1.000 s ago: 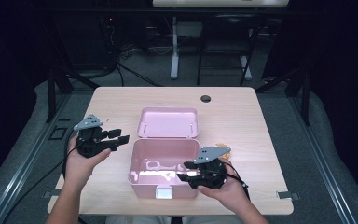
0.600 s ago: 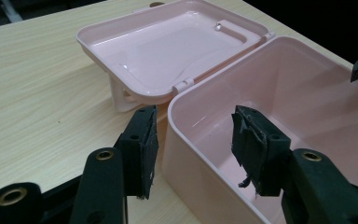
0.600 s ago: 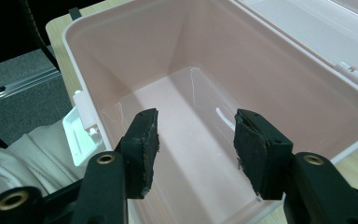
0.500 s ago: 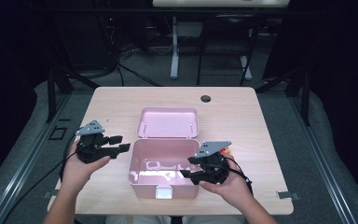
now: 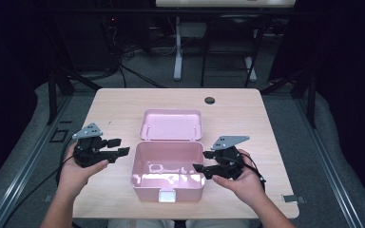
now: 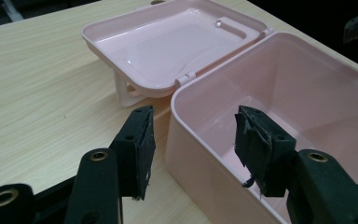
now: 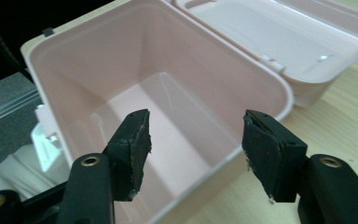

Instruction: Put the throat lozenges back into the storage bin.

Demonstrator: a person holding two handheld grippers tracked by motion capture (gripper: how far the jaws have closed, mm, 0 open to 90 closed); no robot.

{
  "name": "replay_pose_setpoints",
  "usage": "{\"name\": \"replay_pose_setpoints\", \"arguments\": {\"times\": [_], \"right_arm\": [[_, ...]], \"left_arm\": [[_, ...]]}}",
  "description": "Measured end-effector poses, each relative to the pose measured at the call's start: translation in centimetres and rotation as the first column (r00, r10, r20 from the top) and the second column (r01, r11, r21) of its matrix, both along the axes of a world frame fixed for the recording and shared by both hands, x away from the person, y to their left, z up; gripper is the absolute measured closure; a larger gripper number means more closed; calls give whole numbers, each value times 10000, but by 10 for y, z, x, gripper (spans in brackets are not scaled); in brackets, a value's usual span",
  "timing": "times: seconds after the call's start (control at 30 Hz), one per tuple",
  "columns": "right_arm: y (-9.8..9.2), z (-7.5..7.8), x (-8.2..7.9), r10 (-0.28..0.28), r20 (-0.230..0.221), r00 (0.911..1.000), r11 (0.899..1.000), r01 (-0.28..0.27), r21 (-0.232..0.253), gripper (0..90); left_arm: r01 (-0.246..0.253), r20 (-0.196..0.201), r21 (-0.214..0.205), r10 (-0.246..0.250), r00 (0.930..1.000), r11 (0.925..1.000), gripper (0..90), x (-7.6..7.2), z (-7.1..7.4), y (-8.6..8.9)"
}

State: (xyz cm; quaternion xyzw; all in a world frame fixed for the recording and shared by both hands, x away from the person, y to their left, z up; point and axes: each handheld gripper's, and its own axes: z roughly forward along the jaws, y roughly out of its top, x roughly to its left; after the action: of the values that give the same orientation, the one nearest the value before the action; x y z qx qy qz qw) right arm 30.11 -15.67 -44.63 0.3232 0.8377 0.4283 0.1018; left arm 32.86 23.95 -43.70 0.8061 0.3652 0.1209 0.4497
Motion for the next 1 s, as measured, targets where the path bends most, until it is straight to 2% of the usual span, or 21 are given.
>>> {"name": "replay_pose_setpoints", "arguments": {"times": [0.17, 0.33, 0.43, 0.6, 0.77, 1.0], "right_arm": [[-11, 1, 7, -417, 74, 9991, 9990, 418, -153, 390], [-20, 0, 13, -618, 82, 9981, 9977, 620, -278, 374], [-23, -2, 16, -682, 41, 9977, 9968, 683, -424, 360], [-26, -6, 21, -703, -224, 9973, 9960, 689, -568, 343], [-27, -9, 25, -805, -226, 9965, 9938, 784, -792, 310], [-31, -12, 33, -1000, -281, 9946, 9891, 963, -1115, 284]], "left_arm": [[-71, -127, 56, 72, 9999, 10000, 451, 0, -1, 1], [-80, -481, -88, 76, 9988, 9999, 427, 0, -2, 0], [1, -561, 126, 6, 9984, 9999, 406, 0, -2, -2], [-29, -484, 459, 51, 9988, 9989, 344, 1, -4, -5], [-235, -482, 374, 253, 9985, 9990, 293, 1, -4, -4], [-237, -447, 362, 253, 9987, 9991, 288, 1, -3, -2]]}}
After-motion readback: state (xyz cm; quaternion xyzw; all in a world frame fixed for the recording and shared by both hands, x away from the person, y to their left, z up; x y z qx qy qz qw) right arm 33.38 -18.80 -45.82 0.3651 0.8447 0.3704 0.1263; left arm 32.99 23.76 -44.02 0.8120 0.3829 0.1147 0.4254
